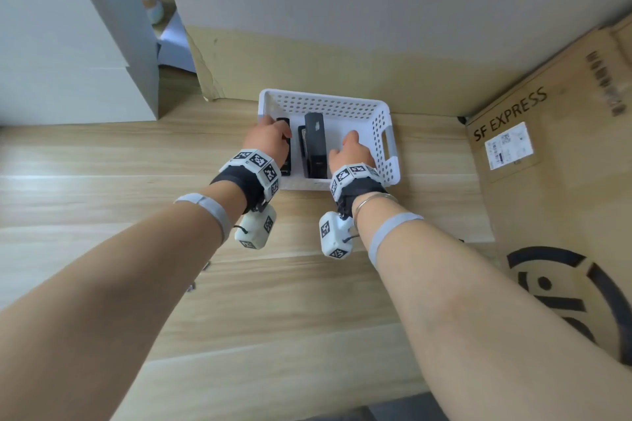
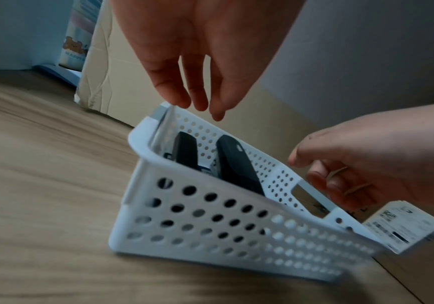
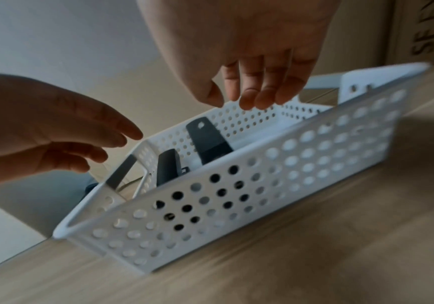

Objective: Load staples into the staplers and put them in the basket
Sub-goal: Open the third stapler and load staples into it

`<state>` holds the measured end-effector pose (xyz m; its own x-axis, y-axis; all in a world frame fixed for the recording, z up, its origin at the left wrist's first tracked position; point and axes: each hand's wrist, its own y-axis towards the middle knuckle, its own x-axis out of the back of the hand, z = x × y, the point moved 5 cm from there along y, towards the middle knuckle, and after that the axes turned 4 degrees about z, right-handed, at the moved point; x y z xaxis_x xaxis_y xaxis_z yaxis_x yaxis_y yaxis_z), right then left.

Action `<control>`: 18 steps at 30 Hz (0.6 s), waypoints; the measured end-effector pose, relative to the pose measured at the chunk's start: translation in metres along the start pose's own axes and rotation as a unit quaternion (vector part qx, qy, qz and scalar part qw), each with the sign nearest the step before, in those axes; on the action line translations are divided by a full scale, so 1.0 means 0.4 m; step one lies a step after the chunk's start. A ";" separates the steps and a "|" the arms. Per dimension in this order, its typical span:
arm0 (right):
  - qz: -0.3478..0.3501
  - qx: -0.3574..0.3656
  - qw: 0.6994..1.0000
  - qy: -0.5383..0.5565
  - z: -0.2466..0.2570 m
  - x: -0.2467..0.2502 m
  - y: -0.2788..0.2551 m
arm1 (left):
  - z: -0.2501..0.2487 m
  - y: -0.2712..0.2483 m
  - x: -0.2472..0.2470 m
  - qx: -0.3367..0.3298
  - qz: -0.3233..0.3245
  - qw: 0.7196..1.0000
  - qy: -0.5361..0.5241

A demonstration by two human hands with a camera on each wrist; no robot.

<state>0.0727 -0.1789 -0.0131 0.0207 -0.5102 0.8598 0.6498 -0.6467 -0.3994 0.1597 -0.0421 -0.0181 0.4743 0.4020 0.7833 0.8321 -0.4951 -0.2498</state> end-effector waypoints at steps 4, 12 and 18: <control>0.005 -0.013 1.000 -0.027 -0.097 0.030 -0.056 | -0.043 -0.070 -0.045 -0.016 0.015 1.000 -0.008; -0.023 -0.132 0.988 -0.078 -0.340 0.043 -0.122 | -0.070 -0.190 -0.188 -0.041 0.075 0.996 -0.004; 0.011 -0.194 0.973 -0.125 -0.495 0.027 -0.152 | -0.083 -0.249 -0.302 -0.048 0.127 0.991 0.011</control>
<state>-0.1170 -0.2574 -0.0425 0.2465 -0.4047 0.8806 0.3124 -0.8270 -0.4675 0.0100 -0.0671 -0.0689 0.6574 0.2378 0.7151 0.6549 -0.6498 -0.3859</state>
